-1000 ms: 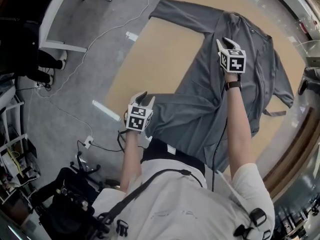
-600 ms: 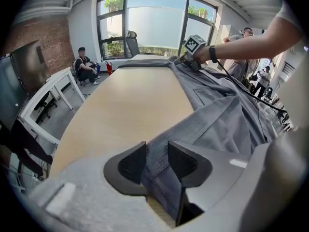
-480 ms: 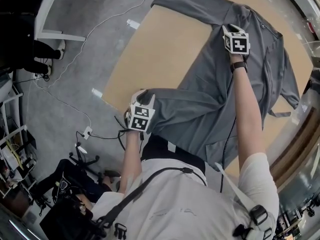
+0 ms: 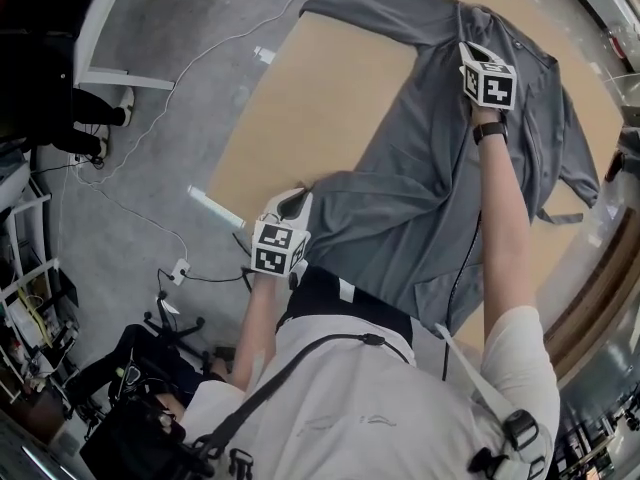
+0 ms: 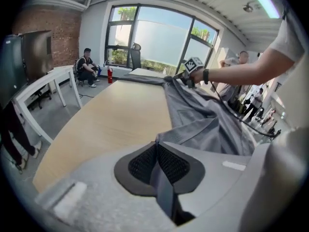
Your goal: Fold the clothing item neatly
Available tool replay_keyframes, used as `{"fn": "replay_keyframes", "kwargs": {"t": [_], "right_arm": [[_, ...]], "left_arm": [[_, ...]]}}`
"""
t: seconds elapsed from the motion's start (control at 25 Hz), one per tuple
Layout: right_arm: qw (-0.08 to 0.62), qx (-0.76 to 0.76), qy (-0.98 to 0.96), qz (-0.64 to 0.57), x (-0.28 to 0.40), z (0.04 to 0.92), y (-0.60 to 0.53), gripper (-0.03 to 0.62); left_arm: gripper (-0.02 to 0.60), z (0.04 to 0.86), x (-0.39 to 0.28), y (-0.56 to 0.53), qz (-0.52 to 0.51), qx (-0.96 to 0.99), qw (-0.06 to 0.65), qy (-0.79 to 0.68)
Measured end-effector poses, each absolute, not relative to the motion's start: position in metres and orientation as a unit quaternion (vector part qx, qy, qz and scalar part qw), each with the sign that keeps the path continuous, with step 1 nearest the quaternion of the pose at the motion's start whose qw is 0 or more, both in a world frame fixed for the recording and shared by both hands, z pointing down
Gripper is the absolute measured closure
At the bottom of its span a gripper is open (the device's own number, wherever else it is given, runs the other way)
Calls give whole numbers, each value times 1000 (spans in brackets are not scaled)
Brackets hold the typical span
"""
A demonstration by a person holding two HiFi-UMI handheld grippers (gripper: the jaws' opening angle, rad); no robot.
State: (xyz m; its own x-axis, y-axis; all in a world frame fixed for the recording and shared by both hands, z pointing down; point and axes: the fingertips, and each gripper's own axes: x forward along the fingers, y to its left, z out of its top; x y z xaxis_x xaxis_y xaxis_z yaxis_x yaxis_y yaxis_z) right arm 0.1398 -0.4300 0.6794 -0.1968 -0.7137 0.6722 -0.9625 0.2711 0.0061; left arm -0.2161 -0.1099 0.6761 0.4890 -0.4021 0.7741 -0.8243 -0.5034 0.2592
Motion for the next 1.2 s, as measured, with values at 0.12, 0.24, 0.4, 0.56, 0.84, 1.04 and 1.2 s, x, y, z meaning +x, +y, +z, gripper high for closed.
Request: {"fn": "replay_keyframes", "kwargs": {"t": [0.12,0.24,0.4,0.56,0.84,1.04,1.2], "right_arm": [[264,591,-732,214,170,656,-420,579],[241,624,-710,219,215,628,-402,579],[223,661,-680,227,264,615,-380,578],[238,689,-637,250,308,636,-352,582],[220,691,-635,265,304,635,-288,555],[161,693,-655,254,266,601,-203,543],[99,706,-648,266,243,576,-114,555]], "left_arm": [[566,640,-182,-103,289,844,319,-319],[566,601,-129,-79,268,884,307,-231],[566,577,-73,-39,256,911,293,-135],[566,582,-41,-1,270,915,288,-87],[566,586,-32,19,277,915,289,-56],[566,568,-31,39,265,929,258,-23],[566,545,-24,72,249,939,238,21]]}}
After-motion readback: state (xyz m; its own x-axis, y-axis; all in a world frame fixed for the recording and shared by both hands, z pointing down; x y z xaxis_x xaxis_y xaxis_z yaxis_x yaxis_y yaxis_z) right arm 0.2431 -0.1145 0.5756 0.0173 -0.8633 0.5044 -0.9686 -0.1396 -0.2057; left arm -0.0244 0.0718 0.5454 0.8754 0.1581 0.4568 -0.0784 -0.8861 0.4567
